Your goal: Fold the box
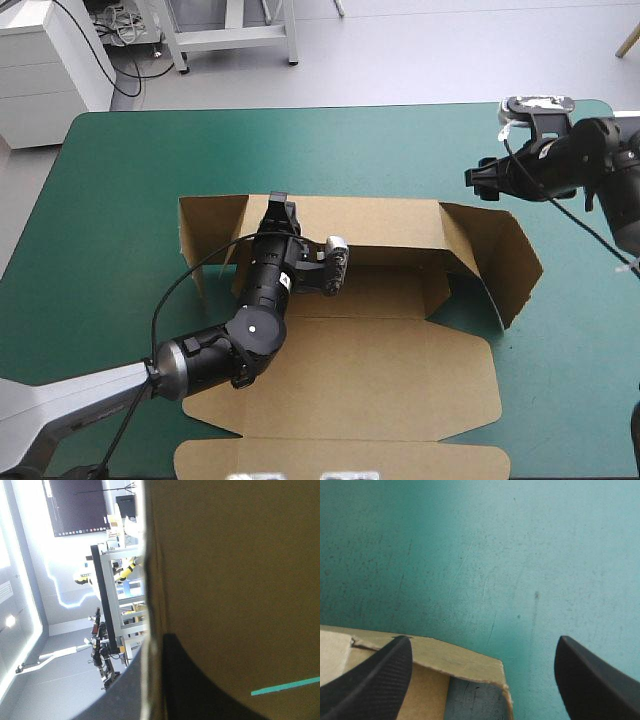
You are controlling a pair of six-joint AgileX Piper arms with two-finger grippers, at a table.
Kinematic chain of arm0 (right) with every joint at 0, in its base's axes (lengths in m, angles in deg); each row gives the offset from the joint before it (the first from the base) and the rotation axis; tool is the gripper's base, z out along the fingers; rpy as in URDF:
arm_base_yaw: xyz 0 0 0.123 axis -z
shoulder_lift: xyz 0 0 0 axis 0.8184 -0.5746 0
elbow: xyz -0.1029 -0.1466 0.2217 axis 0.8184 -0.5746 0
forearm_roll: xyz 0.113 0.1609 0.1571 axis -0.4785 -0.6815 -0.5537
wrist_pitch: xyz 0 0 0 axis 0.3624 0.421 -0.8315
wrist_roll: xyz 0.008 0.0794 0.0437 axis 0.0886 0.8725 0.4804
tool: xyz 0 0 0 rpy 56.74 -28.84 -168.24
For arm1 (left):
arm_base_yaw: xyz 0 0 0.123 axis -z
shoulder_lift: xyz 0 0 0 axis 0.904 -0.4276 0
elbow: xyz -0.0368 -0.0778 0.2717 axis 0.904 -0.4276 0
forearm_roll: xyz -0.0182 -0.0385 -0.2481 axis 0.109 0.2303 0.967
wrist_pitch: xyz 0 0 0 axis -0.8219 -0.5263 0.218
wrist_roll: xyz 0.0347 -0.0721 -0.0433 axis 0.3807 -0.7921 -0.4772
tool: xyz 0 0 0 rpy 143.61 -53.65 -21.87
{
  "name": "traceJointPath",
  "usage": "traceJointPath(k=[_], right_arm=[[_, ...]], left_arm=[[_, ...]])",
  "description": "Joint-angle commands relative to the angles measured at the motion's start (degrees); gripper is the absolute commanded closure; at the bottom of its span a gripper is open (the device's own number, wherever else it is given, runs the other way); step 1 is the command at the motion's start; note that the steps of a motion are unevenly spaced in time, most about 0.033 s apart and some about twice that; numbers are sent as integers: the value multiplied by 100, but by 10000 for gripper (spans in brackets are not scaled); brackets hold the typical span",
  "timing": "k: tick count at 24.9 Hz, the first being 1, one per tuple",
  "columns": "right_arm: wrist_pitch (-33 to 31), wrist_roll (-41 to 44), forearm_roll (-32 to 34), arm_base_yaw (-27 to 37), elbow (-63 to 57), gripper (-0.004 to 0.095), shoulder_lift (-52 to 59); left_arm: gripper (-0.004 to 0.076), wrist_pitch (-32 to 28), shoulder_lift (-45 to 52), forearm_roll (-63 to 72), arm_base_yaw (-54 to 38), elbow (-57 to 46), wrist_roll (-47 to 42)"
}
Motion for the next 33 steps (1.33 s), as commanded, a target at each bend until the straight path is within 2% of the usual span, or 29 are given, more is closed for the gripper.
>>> traceJointPath(k=[1, 9, 21, 25, 28, 33], right_arm=[[-140, -276, -387, 398, 546, 182, -193], [-149, -508, -748, 663, 534, 182, -494], [-149, -727, -1045, 663, -408, 182, -474], [-149, -727, -968, 674, -453, 188, -246], [-127, -854, -959, 674, -1116, 190, 134], [347, -943, -829, 674, -1865, 190, 630]], left_arm=[[731, 220, 242, -328, 46, 143, -6], [731, 210, 242, -320, 46, 143, -6], [731, 220, 242, -316, 36, 143, -68], [731, 228, 242, -307, 36, 143, -68], [731, 242, 242, -293, 36, 143, -68], [731, 242, 242, -293, 36, 143, -68]])
